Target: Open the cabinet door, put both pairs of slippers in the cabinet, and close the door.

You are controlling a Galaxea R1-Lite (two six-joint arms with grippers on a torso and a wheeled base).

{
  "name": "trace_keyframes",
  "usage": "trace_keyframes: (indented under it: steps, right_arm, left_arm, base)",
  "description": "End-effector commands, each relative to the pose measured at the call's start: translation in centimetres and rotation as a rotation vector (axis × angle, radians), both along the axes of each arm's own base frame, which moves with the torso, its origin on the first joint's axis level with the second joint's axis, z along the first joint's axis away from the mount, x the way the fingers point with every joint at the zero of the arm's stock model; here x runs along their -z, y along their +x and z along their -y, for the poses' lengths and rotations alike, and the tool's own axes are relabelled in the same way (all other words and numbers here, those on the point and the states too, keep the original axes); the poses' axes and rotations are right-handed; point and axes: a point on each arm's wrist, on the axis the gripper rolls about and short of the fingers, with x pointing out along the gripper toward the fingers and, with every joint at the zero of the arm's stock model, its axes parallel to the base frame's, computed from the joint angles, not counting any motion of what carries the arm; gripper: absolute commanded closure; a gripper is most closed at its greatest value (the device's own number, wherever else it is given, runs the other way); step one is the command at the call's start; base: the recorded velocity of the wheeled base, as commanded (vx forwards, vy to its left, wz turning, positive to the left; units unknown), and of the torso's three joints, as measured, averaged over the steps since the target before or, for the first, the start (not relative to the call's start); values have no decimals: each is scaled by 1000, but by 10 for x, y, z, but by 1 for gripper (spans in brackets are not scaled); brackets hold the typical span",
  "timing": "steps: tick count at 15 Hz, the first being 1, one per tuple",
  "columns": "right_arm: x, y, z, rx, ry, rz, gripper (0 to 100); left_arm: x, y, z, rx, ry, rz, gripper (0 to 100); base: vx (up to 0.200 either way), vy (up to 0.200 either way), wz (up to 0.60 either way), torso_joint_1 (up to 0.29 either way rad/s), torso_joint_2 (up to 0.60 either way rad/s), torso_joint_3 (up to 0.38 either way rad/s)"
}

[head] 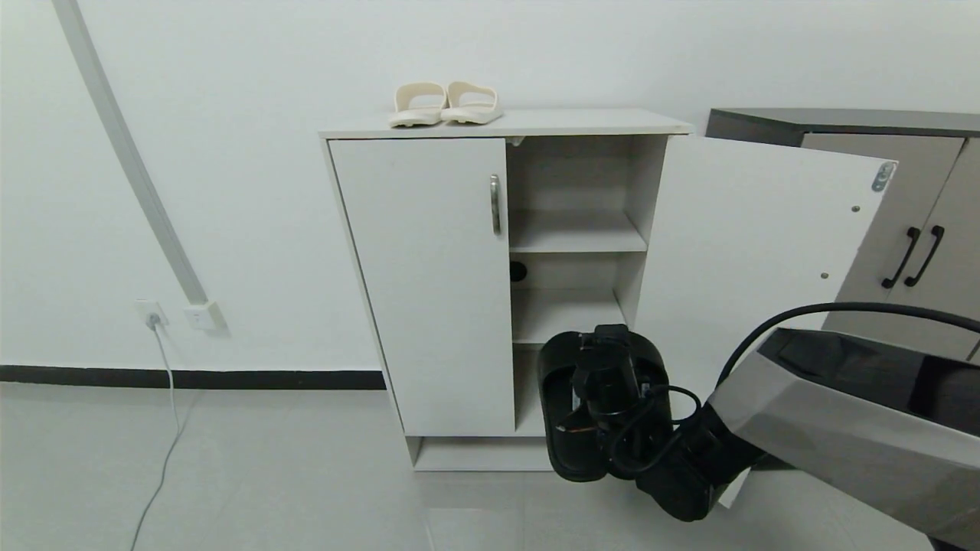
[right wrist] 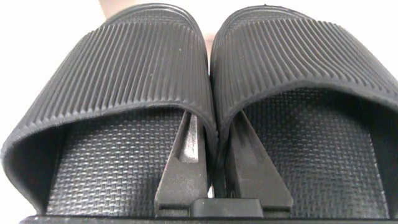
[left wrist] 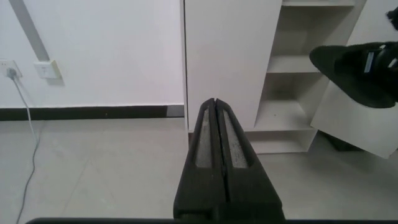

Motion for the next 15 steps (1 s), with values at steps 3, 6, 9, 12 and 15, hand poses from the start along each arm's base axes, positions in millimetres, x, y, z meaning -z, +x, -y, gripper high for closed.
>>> trace_keyframes:
  steps: [3, 6, 9, 12, 15]
  right_arm:
    - [9, 2, -3, -10, 1, -1, 100]
    - [12, 2, -3, -11, 0, -5, 100]
    - [19, 2, -4, -29, 12, -10, 100]
    - [30, 6, -3, -50, 20, -18, 100]
    - [30, 8, -2, -46, 26, -14, 100]
  left_arm:
    - [0, 0, 0, -1, 0, -3, 100]
    - [0, 0, 0, -1, 0, -3, 100]
    - [0, 0, 0, 1, 1, -3, 100]
    - [0, 0, 0, 2, 1, -3, 100]
    - [0, 0, 0, 2, 4, -4, 100]
  base:
    - [0, 0, 0, 0, 0, 0]
    - [0, 0, 0, 0, 0, 0]
    - [0, 0, 0, 0, 0, 0]
    - [0, 0, 0, 2, 3, -83]
    - [0, 0, 0, 2, 5, -170]
